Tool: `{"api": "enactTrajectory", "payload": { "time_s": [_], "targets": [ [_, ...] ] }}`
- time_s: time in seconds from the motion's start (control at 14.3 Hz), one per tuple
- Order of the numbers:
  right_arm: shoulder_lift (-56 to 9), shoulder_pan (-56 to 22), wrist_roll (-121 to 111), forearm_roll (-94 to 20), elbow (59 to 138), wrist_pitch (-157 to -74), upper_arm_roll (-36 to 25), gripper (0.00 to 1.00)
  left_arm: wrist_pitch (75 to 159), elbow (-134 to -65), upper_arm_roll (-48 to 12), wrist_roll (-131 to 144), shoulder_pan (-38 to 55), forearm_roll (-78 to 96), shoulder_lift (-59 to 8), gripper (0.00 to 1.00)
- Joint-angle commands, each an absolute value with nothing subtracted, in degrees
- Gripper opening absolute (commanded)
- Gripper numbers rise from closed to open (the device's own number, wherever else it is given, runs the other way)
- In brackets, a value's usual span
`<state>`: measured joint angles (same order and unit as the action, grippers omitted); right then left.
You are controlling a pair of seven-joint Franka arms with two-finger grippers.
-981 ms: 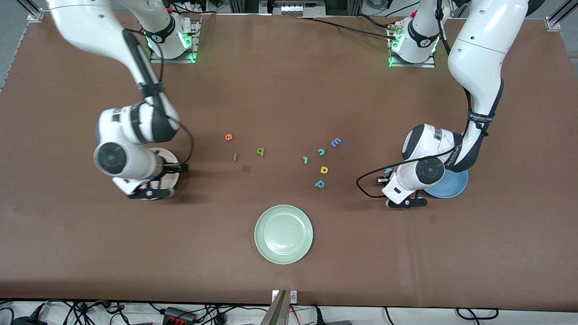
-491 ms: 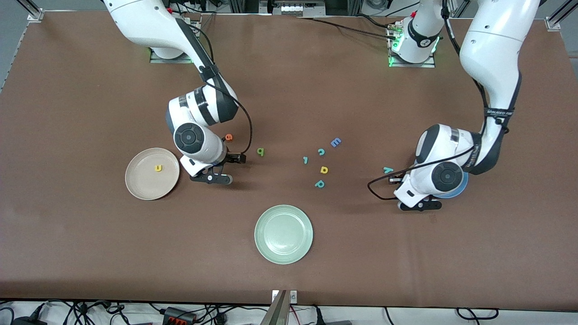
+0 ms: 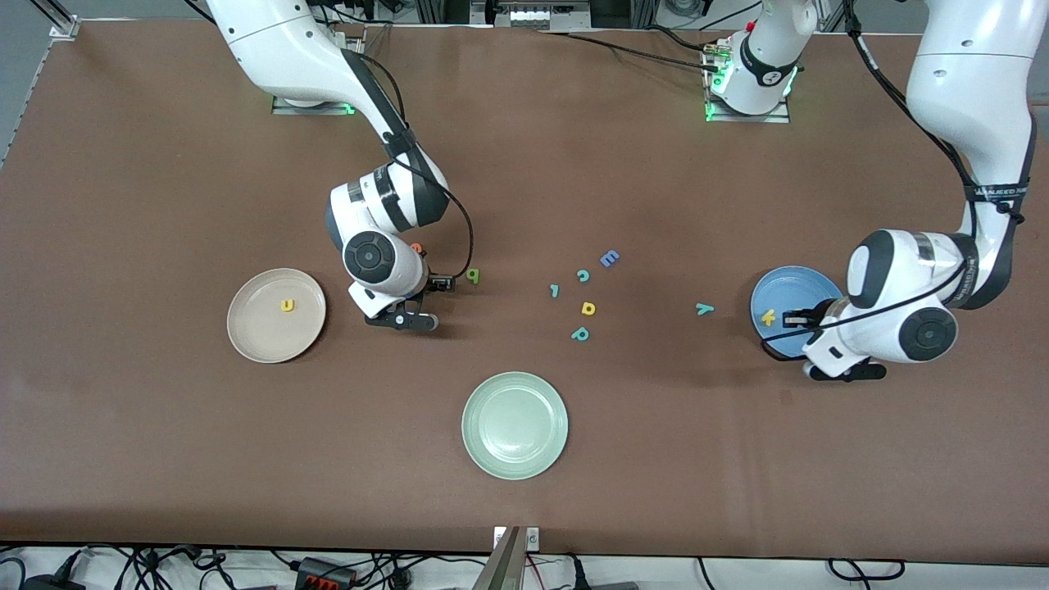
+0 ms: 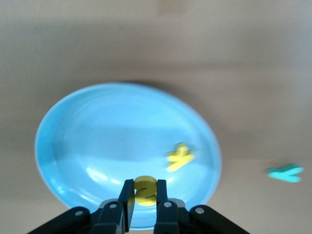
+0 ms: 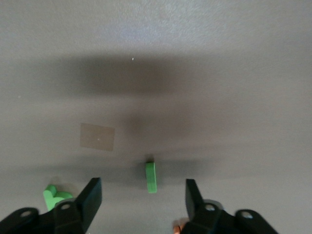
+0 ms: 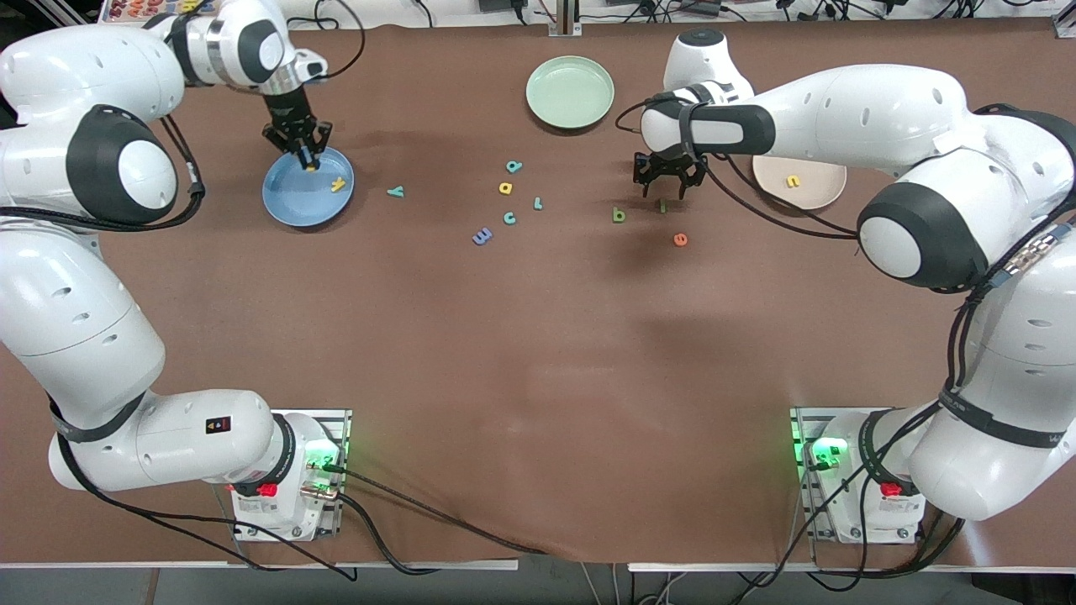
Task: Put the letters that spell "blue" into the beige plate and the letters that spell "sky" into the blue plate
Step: 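Grasp the teal y with the left gripper while the right grasps green l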
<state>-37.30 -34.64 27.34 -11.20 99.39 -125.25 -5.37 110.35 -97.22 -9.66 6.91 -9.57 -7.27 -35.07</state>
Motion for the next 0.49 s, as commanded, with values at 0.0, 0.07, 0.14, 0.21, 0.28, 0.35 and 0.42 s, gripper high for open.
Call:
{"api": "enactTrajectory", "payload": {
  "time_s": [0.0, 0.07, 0.14, 0.21, 0.28, 0.35, 0.42],
  "targets": [
    [-38.23, -36.21, 28.12, -12.22, 99.67, -126.91, -6.24, 0.59, 112.85, -101.86, -10.46, 6.85, -9.67, -8.79, -33.57, 0.82],
    [-38.32, -36.12, 28.12, -12.22, 99.67, -126.91, -6.24, 0.57, 112.85, -101.87, -10.55, 7.03, -9.67, -8.79, -33.49, 1.0],
    [-38.58, -36.21, 28.12, -12.22, 99.67, -126.91, -6.24, 0.56, 112.59, -101.69, -11.16, 7.21, -9.67, -8.79, -33.4, 1.0],
    [-38.67, -36.21, 28.12, -12.22, 99.67, -126.83, -6.24, 0.54, 112.41, -101.69, -11.68, 7.64, -9.06, -8.79, -32.79, 1.0],
    [-38.67, -36.38, 28.12, -12.22, 100.1, -126.83, -6.24, 0.54, 112.06, -101.78, -12.91, 7.73, -8.79, -8.79, -32.0, 1.0],
    [-38.67, -36.47, 28.12, -12.22, 100.28, -126.83, -6.24, 0.52, 111.19, -101.86, -15.18, 6.95, -8.96, -8.79, -31.21, 1.0],
    [-38.67, -36.56, 28.12, -12.22, 100.37, -126.83, -6.24, 0.5, 110.49, -101.78, -17.38, 8.25, -8.88, -8.79, -30.59, 1.0]
  ]
}}
